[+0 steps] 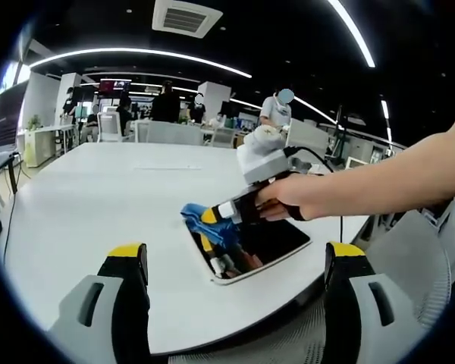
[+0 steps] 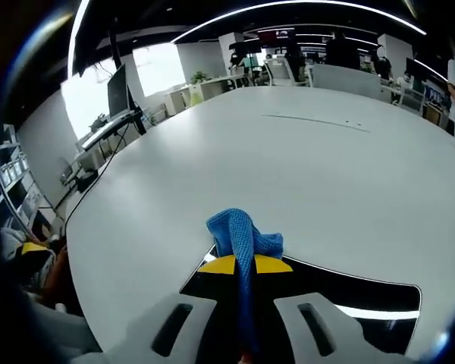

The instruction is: Wipe the mirror surface with the cleaning cloth until all visible marks leave the cleaned area.

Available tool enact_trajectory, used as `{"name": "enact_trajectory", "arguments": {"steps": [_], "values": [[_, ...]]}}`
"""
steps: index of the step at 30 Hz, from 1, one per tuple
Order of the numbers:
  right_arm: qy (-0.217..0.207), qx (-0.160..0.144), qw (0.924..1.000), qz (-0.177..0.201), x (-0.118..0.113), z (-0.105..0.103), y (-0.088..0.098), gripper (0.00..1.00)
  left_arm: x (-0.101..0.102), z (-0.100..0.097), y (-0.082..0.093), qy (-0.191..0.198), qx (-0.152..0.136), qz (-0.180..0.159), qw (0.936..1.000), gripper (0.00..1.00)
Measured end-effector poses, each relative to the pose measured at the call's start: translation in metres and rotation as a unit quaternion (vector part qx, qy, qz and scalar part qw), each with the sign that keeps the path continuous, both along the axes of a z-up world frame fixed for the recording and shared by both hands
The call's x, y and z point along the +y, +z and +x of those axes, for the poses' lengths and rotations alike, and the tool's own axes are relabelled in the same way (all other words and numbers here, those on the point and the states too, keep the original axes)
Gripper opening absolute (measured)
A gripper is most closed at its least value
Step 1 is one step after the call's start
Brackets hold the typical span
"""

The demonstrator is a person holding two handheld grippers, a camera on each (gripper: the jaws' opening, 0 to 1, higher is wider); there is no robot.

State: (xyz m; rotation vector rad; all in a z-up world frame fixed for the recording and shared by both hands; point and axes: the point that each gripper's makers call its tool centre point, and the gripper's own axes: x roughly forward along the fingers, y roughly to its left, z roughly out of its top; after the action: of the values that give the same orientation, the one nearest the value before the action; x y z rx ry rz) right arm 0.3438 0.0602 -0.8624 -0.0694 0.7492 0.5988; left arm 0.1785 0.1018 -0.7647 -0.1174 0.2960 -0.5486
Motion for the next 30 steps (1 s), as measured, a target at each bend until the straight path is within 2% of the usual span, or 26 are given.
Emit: {"name": "enact_trajectory", "arguments": {"steps": [6,20,27,30], "values": [[0.014,0.0,0.9999,0.004,0.015,-0.001,0.0,0.01,0.0,0.0,0.0,0.001,0.0,0.0,1.0,0.96],[0.039,-0.009,0.999,-0.017,0.016,0.0,-0.001,0.0,0.001,0.001,0.0,0.001,0.0,-0.001,1.0,0.96],[0.055,-0.011,0.9983,-0.019,0.018,-0.007,-0.001,0.0,0.001,0.001,-0.001,0.002,0.001,0.0,1.0,0.96],[0.062,-0.011,0.9978,-0.021,0.019,-0.023,0.0,0.0,0.002,0.002,-0.001,0.003,0.001,0.0,1.0,0.96]]}}
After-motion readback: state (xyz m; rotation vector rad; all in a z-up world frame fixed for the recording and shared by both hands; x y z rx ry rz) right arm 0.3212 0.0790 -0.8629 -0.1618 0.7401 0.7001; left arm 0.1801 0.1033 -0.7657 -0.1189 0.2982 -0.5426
